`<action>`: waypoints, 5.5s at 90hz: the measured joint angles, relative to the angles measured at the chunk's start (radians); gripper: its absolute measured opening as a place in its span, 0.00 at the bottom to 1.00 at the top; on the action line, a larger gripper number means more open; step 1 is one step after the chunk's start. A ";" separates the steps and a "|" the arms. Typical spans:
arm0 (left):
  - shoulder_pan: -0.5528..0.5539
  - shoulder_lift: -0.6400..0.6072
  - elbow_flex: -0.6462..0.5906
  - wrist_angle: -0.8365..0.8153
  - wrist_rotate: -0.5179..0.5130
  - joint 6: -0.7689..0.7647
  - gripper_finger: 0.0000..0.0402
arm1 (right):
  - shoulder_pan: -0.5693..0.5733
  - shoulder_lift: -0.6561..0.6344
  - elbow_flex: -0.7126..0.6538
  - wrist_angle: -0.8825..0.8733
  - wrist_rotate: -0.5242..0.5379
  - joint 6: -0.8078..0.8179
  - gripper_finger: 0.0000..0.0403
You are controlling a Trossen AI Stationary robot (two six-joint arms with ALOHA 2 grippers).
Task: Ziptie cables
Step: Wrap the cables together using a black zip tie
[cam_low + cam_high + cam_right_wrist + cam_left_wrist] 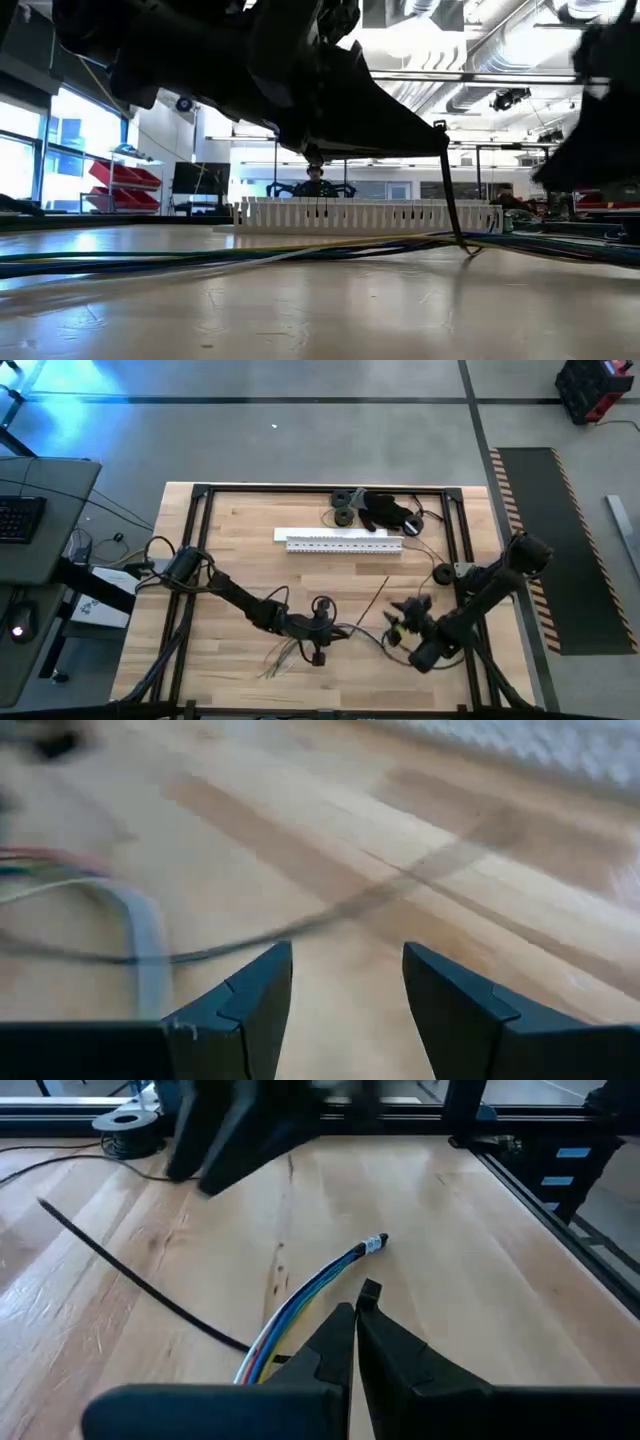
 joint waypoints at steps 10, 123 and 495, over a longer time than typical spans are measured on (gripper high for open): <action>-0.006 0.000 0.000 0.001 0.002 0.000 0.00 | -0.051 0.001 -0.136 0.227 0.008 -0.001 0.44; 0.016 0.001 0.000 0.054 0.002 -0.069 0.00 | -0.227 0.000 -0.183 0.994 -0.090 -1.115 0.00; 0.057 0.000 -0.002 0.028 0.289 -0.094 0.00 | 0.089 0.315 0.183 0.680 0.246 -1.783 0.00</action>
